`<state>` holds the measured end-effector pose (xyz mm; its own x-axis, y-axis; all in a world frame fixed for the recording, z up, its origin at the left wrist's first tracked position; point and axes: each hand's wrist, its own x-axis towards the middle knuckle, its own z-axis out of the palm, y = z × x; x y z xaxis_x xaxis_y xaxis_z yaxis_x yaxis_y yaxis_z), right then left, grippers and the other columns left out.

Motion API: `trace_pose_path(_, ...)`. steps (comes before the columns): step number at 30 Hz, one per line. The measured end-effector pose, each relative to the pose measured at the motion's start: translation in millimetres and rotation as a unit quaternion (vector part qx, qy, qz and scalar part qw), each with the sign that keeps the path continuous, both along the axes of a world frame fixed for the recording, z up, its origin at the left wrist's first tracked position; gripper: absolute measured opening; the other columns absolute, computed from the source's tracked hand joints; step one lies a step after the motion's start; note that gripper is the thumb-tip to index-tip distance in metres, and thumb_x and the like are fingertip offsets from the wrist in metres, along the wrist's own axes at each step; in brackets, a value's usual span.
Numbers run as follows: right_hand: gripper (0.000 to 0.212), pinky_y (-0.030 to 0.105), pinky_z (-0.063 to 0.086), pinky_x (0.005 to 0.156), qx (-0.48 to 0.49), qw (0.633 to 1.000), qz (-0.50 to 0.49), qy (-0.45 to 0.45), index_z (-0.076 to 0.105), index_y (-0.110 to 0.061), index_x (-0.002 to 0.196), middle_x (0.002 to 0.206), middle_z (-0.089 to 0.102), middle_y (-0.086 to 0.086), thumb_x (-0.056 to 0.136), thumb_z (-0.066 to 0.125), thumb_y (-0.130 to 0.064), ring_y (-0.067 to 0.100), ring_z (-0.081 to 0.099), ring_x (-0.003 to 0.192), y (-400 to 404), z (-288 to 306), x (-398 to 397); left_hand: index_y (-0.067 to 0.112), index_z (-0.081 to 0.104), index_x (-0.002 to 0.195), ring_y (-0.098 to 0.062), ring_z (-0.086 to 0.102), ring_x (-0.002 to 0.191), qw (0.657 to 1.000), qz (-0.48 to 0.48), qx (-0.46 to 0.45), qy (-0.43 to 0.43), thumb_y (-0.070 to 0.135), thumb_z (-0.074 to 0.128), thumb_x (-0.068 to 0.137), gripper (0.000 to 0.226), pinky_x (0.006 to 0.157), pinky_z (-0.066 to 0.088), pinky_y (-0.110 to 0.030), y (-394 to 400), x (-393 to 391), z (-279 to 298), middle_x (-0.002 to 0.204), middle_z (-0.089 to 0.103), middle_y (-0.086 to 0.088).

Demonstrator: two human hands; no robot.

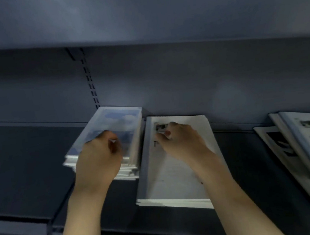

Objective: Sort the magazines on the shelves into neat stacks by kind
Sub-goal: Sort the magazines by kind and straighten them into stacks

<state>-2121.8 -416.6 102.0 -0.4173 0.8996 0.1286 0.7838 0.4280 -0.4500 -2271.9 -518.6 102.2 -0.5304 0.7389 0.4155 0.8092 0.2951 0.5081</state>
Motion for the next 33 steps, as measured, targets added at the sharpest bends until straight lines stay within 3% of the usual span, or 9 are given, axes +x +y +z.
trace_pose_path(3,0.040,0.033,0.048,0.076,-0.008,0.999,-0.036,0.008,0.056,-0.012,0.109,0.103,0.063,0.005,0.094,0.044,-0.047,0.024,0.060,0.094,-2,3,52,0.013,0.065,0.088,-0.021,0.057,0.068,0.998,-0.054,-0.009,0.010,0.016,0.051,0.091,0.014,0.062,0.038,-0.029,19,34,-3,0.079,0.067,-0.005)
trace_pose_path(7,0.034,0.029,0.046,0.063,-0.009,0.996,-0.088,-0.003,0.054,-0.018,0.078,0.074,0.057,-0.005,0.092,0.047,-0.049,0.015,0.058,0.072,-1,9,125,0.019,0.063,0.094,-0.016,0.056,0.070,0.993,-0.116,-0.006,0.002,0.020,0.052,0.092,0.011,0.065,0.040,-0.027,39,87,-6,0.079,0.062,0.002)
trace_pose_path(10,0.026,0.028,0.043,0.071,0.016,0.989,-0.145,-0.013,0.058,-0.022,0.083,0.084,0.060,-0.001,0.093,0.049,-0.044,0.020,0.059,0.084,-3,18,180,0.023,0.059,0.095,-0.013,0.058,0.076,0.984,-0.177,-0.021,-0.011,0.024,0.051,0.092,0.009,0.066,0.043,-0.027,55,135,-5,0.086,0.061,0.006)
trace_pose_path(16,0.021,0.028,0.041,0.068,-0.009,0.978,-0.206,-0.013,0.064,-0.028,0.084,0.085,0.062,-0.002,0.093,0.046,-0.035,0.023,0.060,0.090,-7,23,274,0.023,0.061,0.103,-0.008,0.059,0.084,0.951,-0.301,-0.061,-0.034,0.024,0.052,0.092,0.014,0.076,0.046,-0.023,81,237,2,0.095,0.063,0.008)
trace_pose_path(19,0.022,0.029,0.045,0.074,-0.014,0.972,-0.233,-0.006,0.066,-0.028,0.101,0.099,0.066,-0.003,0.091,0.051,-0.039,0.021,0.060,0.096,-3,21,308,0.018,0.065,0.095,-0.010,0.061,0.085,0.932,-0.349,-0.090,-0.046,0.031,0.052,0.092,0.018,0.075,0.049,-0.026,94,279,8,0.090,0.064,0.006)
trace_pose_path(23,0.026,0.028,0.047,0.076,-0.037,0.966,-0.255,-0.005,0.066,-0.027,0.106,0.103,0.068,-0.001,0.089,0.054,-0.042,0.021,0.062,0.094,2,15,345,0.011,0.061,0.077,-0.025,0.063,0.085,0.928,-0.345,-0.137,-0.016,0.032,0.052,0.092,0.028,0.069,0.047,-0.031,122,320,5,0.084,0.066,-0.006)
trace_pose_path(25,0.026,0.028,0.048,0.076,-0.054,0.964,-0.261,-0.006,0.066,-0.028,0.105,0.099,0.068,-0.002,0.088,0.054,-0.044,0.020,0.064,0.090,4,13,360,0.001,0.064,0.084,-0.033,0.063,0.086,0.930,-0.323,-0.174,-0.008,0.037,0.051,0.092,0.039,0.065,0.045,-0.032,136,335,5,0.083,0.063,-0.019)
trace_pose_path(27,0.025,0.031,0.051,0.079,-0.063,0.962,-0.265,-0.010,0.065,-0.030,0.103,0.098,0.068,-0.003,0.087,0.053,-0.045,0.020,0.063,0.090,6,11,371,-0.008,0.060,0.095,-0.037,0.061,0.090,0.928,-0.303,-0.216,-0.010,0.049,0.053,0.088,0.057,0.067,0.046,-0.034,146,346,7,0.088,0.059,-0.020)
trace_pose_path(33,0.024,0.028,0.044,0.071,-0.054,0.960,-0.275,-0.009,0.065,-0.028,0.102,0.096,0.064,-0.004,0.086,0.053,-0.042,0.020,0.059,0.095,7,9,394,0.006,0.056,0.120,-0.026,0.061,0.101,0.911,-0.263,-0.314,0.036,0.068,0.061,0.070,0.080,0.081,0.050,-0.031,157,367,13,0.118,0.060,-0.010)
